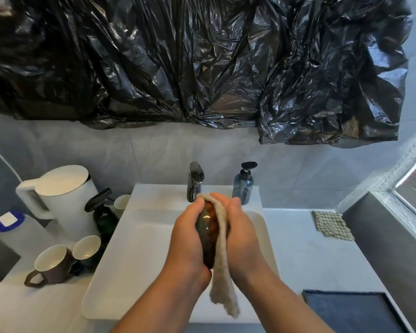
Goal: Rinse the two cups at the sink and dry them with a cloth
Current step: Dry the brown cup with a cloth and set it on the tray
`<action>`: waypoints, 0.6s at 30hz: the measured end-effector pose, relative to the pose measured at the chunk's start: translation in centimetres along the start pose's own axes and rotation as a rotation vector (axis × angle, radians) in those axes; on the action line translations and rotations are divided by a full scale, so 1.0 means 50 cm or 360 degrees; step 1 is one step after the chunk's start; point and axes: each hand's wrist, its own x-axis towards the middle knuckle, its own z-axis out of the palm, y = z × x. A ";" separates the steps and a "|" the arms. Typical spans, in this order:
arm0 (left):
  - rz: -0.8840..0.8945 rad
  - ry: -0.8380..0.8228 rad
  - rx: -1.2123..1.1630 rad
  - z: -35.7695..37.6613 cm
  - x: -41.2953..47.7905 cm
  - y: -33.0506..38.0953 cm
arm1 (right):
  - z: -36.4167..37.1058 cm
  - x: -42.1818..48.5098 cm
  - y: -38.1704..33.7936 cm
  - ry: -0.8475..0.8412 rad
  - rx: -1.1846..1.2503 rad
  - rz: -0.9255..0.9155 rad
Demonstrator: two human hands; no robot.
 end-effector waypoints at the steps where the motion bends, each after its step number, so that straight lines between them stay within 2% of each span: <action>1: -0.0040 0.0024 -0.0069 0.002 0.001 0.008 | 0.002 -0.007 0.008 -0.0061 -0.0156 -0.0128; 4: 0.0001 -0.0003 -0.0074 -0.006 0.008 0.022 | 0.001 -0.033 0.029 -0.0258 -0.0903 -0.0521; 6: 0.0043 -0.0009 -0.0027 -0.010 0.008 0.022 | -0.007 -0.037 0.051 -0.0294 -0.1259 -0.0569; 7: 0.0075 -0.0007 0.0017 -0.009 0.006 0.020 | -0.009 -0.035 0.056 -0.0264 -0.1309 -0.0561; 9: 0.0237 0.0021 0.0193 -0.012 0.005 0.009 | -0.003 -0.024 0.045 -0.0152 -0.1122 -0.0586; 12: 0.0657 0.0073 0.0501 -0.020 0.009 -0.008 | 0.014 -0.008 0.020 -0.0036 -0.0634 -0.0544; 15: 0.1004 0.0056 0.0714 -0.024 0.002 -0.014 | 0.013 0.007 -0.004 -0.0046 -0.0052 -0.0088; 17: 0.1116 0.0022 0.0836 -0.027 -0.007 -0.014 | 0.009 0.009 -0.027 -0.0090 0.0505 0.0339; 18: 0.1115 0.0014 0.0809 -0.026 -0.009 -0.013 | 0.008 0.007 -0.030 -0.0085 0.0659 0.0427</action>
